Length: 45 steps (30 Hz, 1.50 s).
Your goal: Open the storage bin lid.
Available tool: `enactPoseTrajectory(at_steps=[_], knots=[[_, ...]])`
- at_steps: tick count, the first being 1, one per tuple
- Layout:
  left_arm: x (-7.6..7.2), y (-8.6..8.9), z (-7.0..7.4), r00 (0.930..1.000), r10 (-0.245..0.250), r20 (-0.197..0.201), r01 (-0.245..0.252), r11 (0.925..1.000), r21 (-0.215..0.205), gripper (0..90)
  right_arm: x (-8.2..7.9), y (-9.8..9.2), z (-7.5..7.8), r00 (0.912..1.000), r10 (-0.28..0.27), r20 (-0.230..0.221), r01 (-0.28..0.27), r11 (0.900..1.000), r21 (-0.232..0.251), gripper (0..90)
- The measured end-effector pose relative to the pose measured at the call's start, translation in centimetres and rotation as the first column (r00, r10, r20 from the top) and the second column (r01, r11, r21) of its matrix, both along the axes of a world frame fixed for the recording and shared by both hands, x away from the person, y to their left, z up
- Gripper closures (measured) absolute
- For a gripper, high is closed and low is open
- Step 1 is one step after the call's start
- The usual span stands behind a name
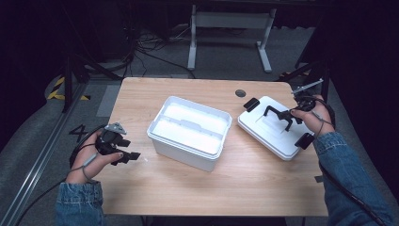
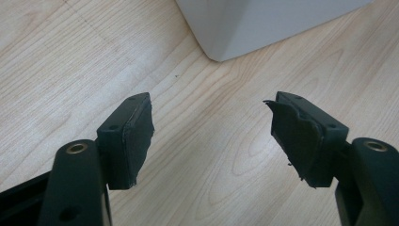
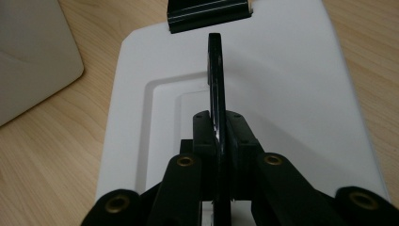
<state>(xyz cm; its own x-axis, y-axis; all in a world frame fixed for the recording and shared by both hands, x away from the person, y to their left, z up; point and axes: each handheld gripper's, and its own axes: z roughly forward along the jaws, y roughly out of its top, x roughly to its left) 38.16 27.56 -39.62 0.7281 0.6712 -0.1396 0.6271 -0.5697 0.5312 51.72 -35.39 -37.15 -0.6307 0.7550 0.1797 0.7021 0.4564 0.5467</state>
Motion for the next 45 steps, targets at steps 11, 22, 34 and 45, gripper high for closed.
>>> enactPoseTrajectory(at_steps=[11, 22, 34, 45], knots=[[0.0, 0.0, 0.0, 1.0000, 0.002, 0.000, -0.002, 1.0000, 0.000, 30.7, 0.2, -0.3, -2.4, 0.9996, -0.014, -0.026, 0.015, 1.000, 0.026, 84.5], [0.0, 0.1, 0.0, 1.0000, -0.001, 0.002, 0.001, 1.0000, 0.004, 30.7, 0.2, -0.7, -3.7, 0.9988, -0.025, -0.043, 0.026, 0.999, 0.034, 84.2], [0.0, 0.1, -0.1, 1.0000, -0.005, -0.003, 0.005, 0.9999, 0.010, 30.3, 0.3, -1.2, -4.4, 0.9972, -0.046, -0.059, 0.049, 0.998, 0.039, 81.2], [-0.1, 0.1, -0.2, 1.0000, -0.004, -0.004, 0.004, 1.0000, 0.008, 30.0, 0.1, -1.3, -3.1, 0.9946, -0.092, 0.047, 0.091, 0.995, 0.034, 50.6]])
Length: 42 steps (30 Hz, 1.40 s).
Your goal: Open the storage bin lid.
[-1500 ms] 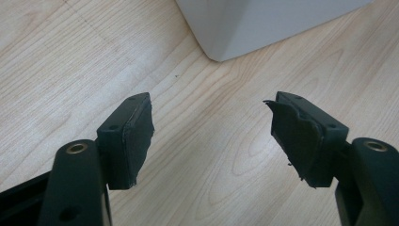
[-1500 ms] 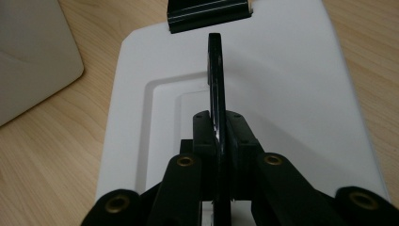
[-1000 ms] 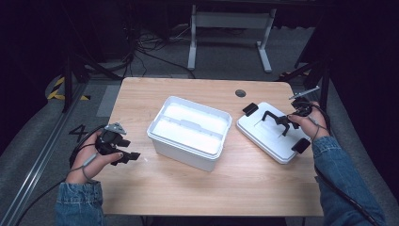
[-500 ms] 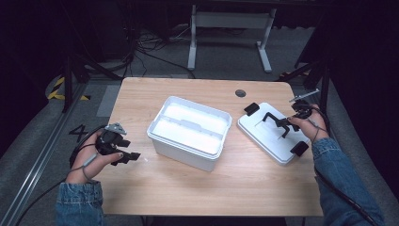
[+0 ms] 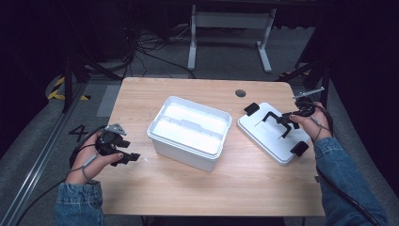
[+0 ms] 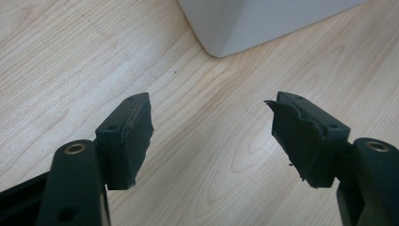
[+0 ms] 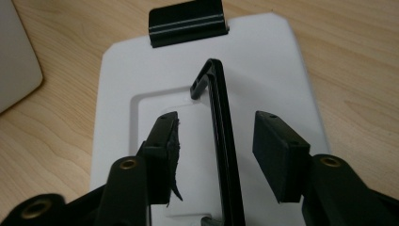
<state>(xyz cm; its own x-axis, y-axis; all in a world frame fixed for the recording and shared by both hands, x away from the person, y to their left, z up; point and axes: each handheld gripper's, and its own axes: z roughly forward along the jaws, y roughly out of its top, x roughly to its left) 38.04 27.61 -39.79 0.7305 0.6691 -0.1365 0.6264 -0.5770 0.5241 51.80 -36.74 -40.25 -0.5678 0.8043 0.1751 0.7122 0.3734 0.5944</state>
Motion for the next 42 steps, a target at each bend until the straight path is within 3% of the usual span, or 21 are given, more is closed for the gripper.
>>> enactPoseTrajectory(at_steps=[7, 14, 23, 31, 34, 36, 39, 42], knots=[[-0.1, 0.1, 0.0, 1.0000, 0.005, 0.002, -0.005, 1.0000, 0.003, 30.0, -1.6, 0.6, 2.7, 0.9960, 0.030, 0.084, -0.031, 1.000, 0.004, 48.8], [-0.5, -0.1, 0.0, 1.0000, 0.000, 0.000, 0.000, 0.9999, 0.011, 30.0, -3.8, 1.9, 4.7, 0.9876, 0.106, 0.116, -0.107, 0.994, 0.008, 48.8], [-0.9, 0.0, 0.3, 1.0000, 0.007, 0.003, -0.007, 0.9999, 0.008, 30.0, -7.7, 4.1, 6.3, 0.9657, 0.212, 0.149, -0.219, 0.975, 0.033, 48.1], [-0.8, -0.1, 0.2, 1.0000, 0.000, 0.001, 0.000, 0.9999, 0.012, 29.9, -11.0, 6.3, 6.0, 0.9515, 0.277, 0.134, -0.287, 0.956, 0.065, 47.8], [-0.8, -0.1, 0.2, 1.0000, -0.001, 0.002, 0.001, 0.9999, 0.014, 29.9, -12.2, 7.3, 5.2, 0.9436, 0.306, 0.126, -0.315, 0.948, 0.052, 47.2], [-0.8, -0.1, 0.2, 1.0000, 0.001, 0.000, -0.001, 0.9999, 0.013, 29.9, -12.4, 7.5, 5.1, 0.9429, 0.309, 0.123, -0.317, 0.947, 0.045, 47.1], [-0.8, -0.1, 0.2, 1.0000, 0.001, 0.000, -0.001, 0.9999, 0.012, 29.9, -13.4, 8.4, 4.0, 0.9320, 0.345, 0.112, -0.348, 0.937, 0.013, 46.3], [-0.7, -0.1, 0.1, 1.0000, -0.001, -0.004, 0.001, 0.9999, 0.015, 29.9, -13.8, 8.8, 3.4, 0.9299, 0.351, 0.108, -0.355, 0.935, 0.012, 46.3]])
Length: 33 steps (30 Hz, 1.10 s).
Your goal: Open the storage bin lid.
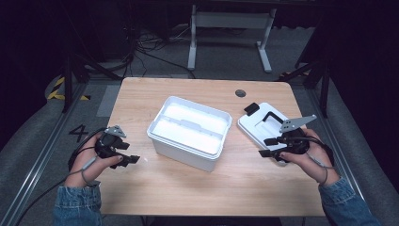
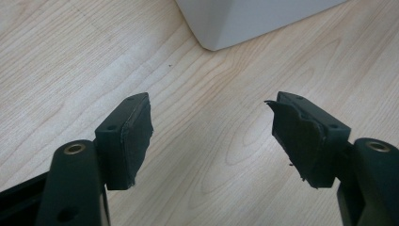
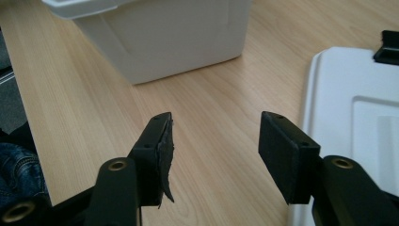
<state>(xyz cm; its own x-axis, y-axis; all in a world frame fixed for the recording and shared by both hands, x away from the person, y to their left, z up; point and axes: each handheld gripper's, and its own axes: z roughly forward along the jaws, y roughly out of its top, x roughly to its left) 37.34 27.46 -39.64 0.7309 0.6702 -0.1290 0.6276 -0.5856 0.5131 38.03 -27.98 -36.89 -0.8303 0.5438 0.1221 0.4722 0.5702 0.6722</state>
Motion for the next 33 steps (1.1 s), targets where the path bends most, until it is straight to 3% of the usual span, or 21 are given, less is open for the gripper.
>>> enactPoseTrajectory(at_steps=[8, 16, 20, 24, 27, 33], knots=[[0.1, -0.1, -0.1, 1.0000, -0.008, 0.001, 0.008, 1.0000, 0.002, 29.8, -1.0, 1.2, -2.5, 0.9996, 0.021, -0.017, -0.021, 1.000, -0.007, 46.3], [0.2, -0.4, -0.2, 0.9999, -0.012, -0.006, 0.012, 0.9999, 0.008, 29.8, -1.3, 2.5, -5.1, 0.9971, 0.052, -0.056, -0.048, 0.997, 0.061, 46.3], [0.3, -0.5, -0.3, 0.9999, -0.014, -0.002, 0.014, 0.9998, 0.014, 29.8, -1.1, 2.9, -5.7, 0.9959, 0.061, -0.068, -0.056, 0.996, 0.065, 46.2], [0.3, -0.4, -0.3, 0.9999, -0.014, -0.002, 0.014, 0.9999, 0.008, 29.7, -1.1, 3.4, -6.9, 0.9941, 0.067, -0.085, -0.063, 0.997, 0.048, 46.1], [0.3, -0.4, -0.3, 0.9999, -0.016, 0.001, 0.016, 0.9998, 0.010, 29.7, -1.1, 3.7, -7.6, 0.9952, 0.061, -0.077, -0.059, 0.998, 0.020, 45.8], [0.4, -0.4, -0.3, 0.9998, -0.019, -0.001, 0.019, 0.9998, 0.011, 29.7, -1.1, 4.0, -9.0, 0.9969, 0.055, -0.057, -0.054, 0.998, 0.014, 44.7]])
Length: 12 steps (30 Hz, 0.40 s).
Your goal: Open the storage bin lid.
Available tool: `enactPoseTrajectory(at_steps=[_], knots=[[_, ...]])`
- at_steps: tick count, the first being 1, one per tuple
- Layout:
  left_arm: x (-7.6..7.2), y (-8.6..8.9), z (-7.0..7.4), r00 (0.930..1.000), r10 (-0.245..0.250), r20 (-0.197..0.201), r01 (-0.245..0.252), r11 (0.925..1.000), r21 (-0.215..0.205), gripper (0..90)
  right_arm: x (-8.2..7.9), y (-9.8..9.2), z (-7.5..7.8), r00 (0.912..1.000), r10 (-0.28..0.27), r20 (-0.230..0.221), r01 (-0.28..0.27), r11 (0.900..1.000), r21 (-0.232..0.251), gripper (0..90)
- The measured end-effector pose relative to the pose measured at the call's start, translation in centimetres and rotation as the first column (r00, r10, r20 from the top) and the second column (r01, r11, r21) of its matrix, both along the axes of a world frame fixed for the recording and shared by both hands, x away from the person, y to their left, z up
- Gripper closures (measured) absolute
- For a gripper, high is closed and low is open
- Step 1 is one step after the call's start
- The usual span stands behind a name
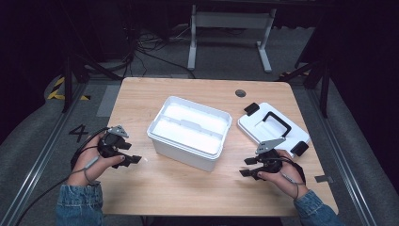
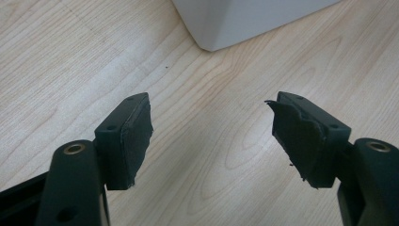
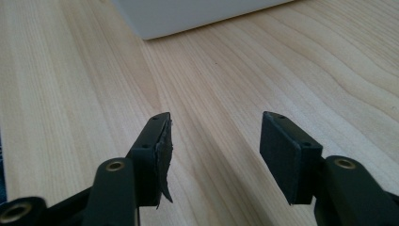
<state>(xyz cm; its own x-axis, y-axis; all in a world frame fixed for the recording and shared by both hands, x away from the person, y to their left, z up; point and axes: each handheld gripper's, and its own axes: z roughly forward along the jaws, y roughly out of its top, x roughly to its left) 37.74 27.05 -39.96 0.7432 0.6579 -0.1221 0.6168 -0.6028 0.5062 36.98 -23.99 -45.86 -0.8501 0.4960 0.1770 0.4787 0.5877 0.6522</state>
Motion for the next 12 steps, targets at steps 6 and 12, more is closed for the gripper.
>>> enactPoseTrajectory(at_steps=[6, 12], knots=[[0.03, 0.01, 0.00, 1.0000, -0.002, 0.001, 0.002, 1.0000, -0.001, 29.7, -0.04, 0.23, -0.82, 0.9998, 0.000, 0.022, 0.000, 1.000, -0.001, 44.1], [0.00, -0.01, -0.08, 1.0000, 0.002, -0.006, -0.002, 1.0000, -0.005, 29.6, -0.13, 0.40, -0.95, 0.9990, -0.001, 0.045, 0.002, 1.000, -0.010, 43.6]])
